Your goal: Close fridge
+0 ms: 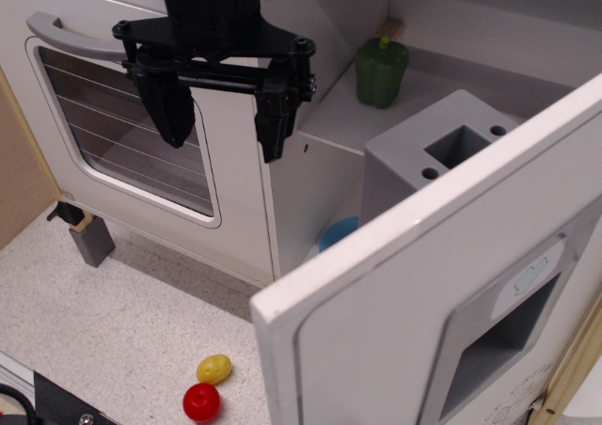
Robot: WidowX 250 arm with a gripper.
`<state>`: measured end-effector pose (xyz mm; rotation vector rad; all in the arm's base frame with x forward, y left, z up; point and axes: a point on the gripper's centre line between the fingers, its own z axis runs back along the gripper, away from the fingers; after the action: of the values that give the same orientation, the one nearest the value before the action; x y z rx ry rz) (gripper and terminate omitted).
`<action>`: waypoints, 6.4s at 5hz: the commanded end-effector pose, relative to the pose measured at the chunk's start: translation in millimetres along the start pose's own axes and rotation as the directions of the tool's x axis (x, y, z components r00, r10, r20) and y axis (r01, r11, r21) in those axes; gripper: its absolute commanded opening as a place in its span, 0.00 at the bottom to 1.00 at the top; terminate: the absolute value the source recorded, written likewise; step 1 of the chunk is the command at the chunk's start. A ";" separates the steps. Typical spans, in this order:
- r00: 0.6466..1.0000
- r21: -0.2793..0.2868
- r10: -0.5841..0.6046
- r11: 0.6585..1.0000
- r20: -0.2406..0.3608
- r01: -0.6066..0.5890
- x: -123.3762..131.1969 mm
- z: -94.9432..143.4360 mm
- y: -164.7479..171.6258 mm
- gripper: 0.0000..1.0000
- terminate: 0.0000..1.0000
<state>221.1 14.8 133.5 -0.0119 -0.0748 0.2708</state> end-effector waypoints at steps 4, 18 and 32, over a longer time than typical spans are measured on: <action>0.986 -0.133 -0.132 0.980 0.102 0.145 10.2 66.9 -73.5 1.00 0.00; 0.905 -0.062 -0.302 0.941 0.298 0.334 35.2 88.4 -99.2 1.00 0.00; 0.904 -0.040 -0.066 0.995 0.422 0.092 73.5 5.6 -43.2 1.00 0.00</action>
<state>305.4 -11.5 129.8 -0.0036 -0.4690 0.1819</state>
